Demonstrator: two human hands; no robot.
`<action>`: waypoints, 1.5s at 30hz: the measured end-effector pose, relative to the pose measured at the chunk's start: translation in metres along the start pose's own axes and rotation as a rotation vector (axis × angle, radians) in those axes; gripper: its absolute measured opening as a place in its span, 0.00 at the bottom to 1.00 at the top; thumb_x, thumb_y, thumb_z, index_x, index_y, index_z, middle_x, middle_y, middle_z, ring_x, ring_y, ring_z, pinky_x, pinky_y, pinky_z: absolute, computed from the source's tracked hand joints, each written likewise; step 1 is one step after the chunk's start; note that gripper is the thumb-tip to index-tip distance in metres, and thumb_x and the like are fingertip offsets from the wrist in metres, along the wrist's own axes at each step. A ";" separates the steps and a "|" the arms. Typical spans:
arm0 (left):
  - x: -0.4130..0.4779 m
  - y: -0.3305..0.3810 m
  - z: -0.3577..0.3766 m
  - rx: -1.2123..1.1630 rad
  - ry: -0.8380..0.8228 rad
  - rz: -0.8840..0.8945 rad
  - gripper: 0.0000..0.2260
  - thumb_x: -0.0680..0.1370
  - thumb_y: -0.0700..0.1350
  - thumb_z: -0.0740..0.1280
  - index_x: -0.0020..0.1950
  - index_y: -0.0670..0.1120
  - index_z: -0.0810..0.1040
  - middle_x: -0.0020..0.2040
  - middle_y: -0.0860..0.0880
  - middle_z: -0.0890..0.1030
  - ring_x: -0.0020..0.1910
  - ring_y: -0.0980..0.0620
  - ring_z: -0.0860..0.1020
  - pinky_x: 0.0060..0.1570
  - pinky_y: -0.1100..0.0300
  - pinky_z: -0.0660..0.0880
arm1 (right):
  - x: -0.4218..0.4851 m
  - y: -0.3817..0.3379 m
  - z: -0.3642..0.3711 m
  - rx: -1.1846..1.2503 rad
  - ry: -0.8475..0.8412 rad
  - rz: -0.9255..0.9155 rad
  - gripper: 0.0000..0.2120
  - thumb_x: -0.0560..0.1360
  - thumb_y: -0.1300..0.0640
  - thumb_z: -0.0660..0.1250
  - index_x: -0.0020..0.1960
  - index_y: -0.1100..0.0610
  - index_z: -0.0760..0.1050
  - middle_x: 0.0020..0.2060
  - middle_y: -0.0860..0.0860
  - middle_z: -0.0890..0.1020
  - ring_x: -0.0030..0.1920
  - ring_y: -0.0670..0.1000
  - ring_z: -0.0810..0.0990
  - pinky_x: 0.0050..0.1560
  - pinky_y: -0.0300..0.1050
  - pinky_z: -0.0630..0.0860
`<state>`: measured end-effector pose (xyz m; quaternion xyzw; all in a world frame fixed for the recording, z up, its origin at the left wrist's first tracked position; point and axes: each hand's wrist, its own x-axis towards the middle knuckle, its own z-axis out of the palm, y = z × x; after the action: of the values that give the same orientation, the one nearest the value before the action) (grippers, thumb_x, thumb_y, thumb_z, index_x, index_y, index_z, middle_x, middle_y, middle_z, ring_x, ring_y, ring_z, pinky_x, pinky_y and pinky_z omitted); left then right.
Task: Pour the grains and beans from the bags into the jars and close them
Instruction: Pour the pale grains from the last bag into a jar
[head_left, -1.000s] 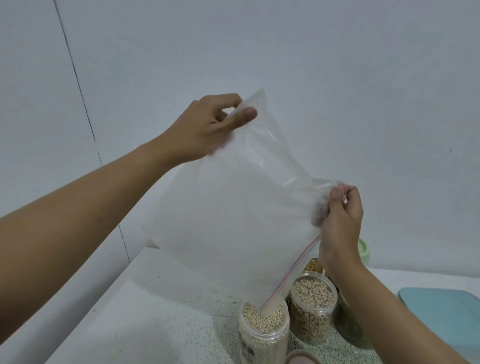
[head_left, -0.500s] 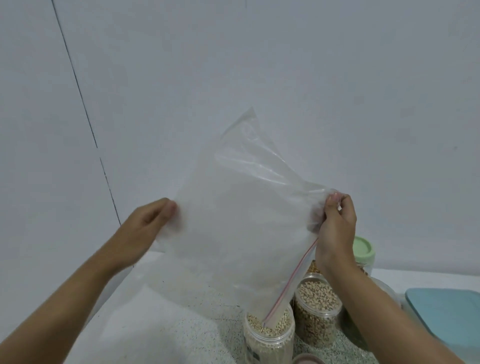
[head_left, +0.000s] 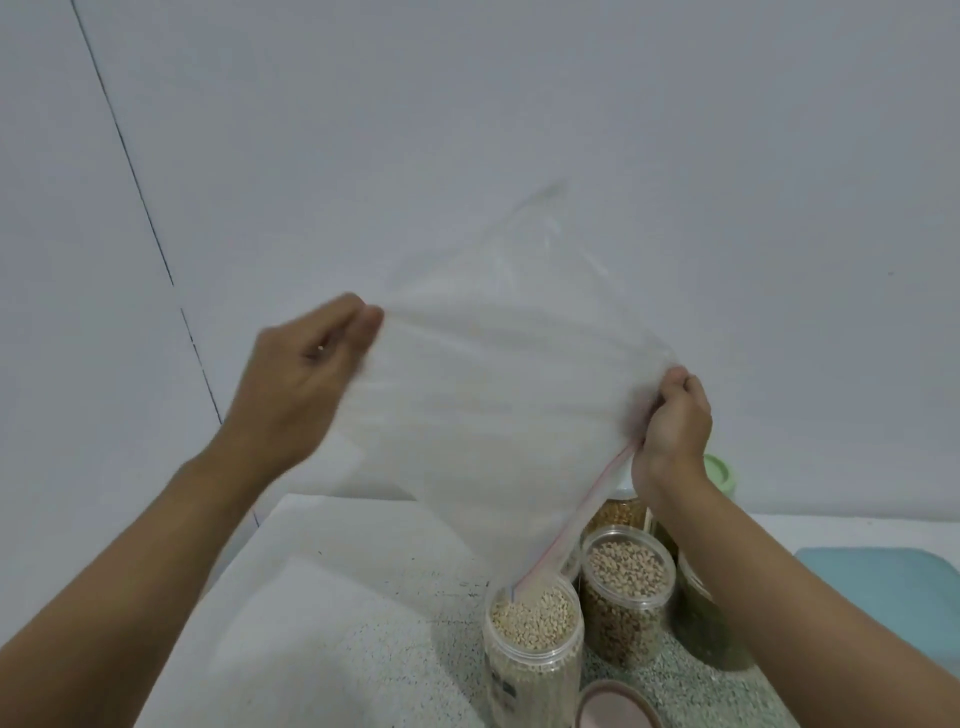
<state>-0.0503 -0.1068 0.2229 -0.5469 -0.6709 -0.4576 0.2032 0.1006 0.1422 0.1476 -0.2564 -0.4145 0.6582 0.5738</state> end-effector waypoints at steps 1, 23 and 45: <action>0.001 -0.002 0.001 0.025 -0.024 0.023 0.19 0.85 0.56 0.59 0.39 0.45 0.68 0.34 0.43 0.67 0.30 0.57 0.62 0.31 0.63 0.62 | 0.000 -0.001 0.000 -0.019 -0.010 -0.030 0.17 0.87 0.55 0.53 0.40 0.52 0.66 0.32 0.45 0.70 0.29 0.41 0.68 0.30 0.35 0.66; -0.049 -0.086 0.006 0.103 0.077 -0.380 0.27 0.79 0.60 0.65 0.31 0.41 0.62 0.28 0.45 0.61 0.27 0.55 0.59 0.29 0.61 0.53 | -0.011 -0.020 0.018 -0.051 -0.206 0.005 0.13 0.87 0.52 0.57 0.45 0.53 0.70 0.27 0.44 0.73 0.29 0.45 0.69 0.27 0.38 0.66; -0.060 -0.143 0.029 -0.145 -0.389 -0.370 0.15 0.76 0.64 0.63 0.47 0.53 0.78 0.39 0.52 0.80 0.30 0.59 0.73 0.32 0.69 0.68 | -0.042 0.008 0.109 -0.574 -0.657 0.010 0.08 0.79 0.49 0.72 0.49 0.54 0.78 0.36 0.51 0.80 0.35 0.48 0.75 0.32 0.40 0.71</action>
<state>-0.1563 -0.1130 0.1056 -0.5058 -0.7514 -0.4201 -0.0559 0.0158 0.0738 0.1922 -0.1844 -0.7400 0.5655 0.3138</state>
